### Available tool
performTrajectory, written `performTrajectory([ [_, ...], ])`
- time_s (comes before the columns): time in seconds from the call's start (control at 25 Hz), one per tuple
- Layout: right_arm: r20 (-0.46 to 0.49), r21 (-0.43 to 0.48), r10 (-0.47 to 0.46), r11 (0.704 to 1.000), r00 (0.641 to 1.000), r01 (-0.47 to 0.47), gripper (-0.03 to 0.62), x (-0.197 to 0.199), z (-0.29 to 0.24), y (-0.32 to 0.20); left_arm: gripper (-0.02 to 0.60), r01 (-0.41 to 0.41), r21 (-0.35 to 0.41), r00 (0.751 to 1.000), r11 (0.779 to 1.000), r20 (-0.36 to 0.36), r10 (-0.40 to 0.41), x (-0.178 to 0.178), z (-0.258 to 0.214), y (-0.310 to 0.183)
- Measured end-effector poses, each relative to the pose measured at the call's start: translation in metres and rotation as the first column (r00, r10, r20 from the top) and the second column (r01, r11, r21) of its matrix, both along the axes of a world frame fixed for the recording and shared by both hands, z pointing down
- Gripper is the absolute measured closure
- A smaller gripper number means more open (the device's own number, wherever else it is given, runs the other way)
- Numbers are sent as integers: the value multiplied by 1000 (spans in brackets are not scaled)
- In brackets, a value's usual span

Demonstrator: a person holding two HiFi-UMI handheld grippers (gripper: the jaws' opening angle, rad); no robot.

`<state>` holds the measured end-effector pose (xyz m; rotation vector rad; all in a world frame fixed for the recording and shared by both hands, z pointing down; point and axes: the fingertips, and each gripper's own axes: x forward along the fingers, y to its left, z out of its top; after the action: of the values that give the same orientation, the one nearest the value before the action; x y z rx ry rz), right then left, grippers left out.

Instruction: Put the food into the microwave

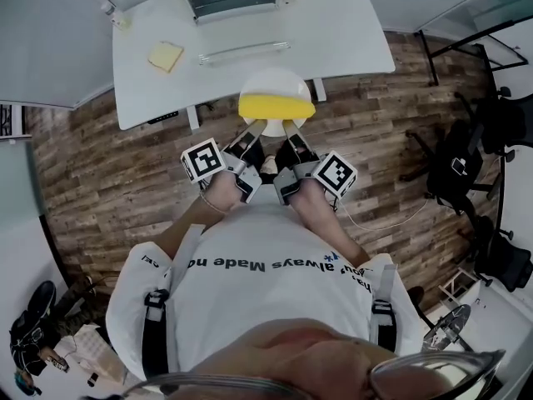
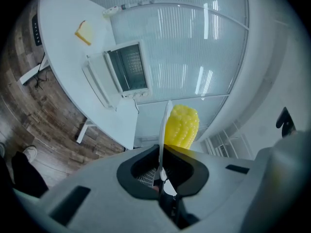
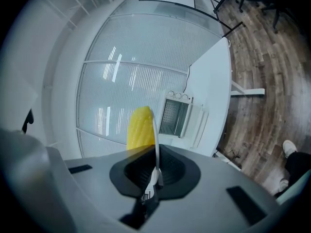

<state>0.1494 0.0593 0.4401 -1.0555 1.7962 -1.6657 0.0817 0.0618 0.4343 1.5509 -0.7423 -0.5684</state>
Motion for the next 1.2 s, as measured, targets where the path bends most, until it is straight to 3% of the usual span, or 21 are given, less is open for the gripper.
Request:
performTrajectory([
  [0.16, 14, 2, -19, 1000, 1000, 19, 575, 16, 2, -22, 558, 25, 23, 999, 999, -48, -24, 21, -5, -23],
  [0.4, -7, -5, -45, 999, 999, 45, 576, 29, 4, -37, 558, 53, 13, 997, 999, -49, -52, 33, -3, -36],
  [1.2, 7, -46, -89, 995, 996, 89, 574, -10, 21, -123, 558, 104, -27, 993, 994, -60, -106, -4, 15, -119],
])
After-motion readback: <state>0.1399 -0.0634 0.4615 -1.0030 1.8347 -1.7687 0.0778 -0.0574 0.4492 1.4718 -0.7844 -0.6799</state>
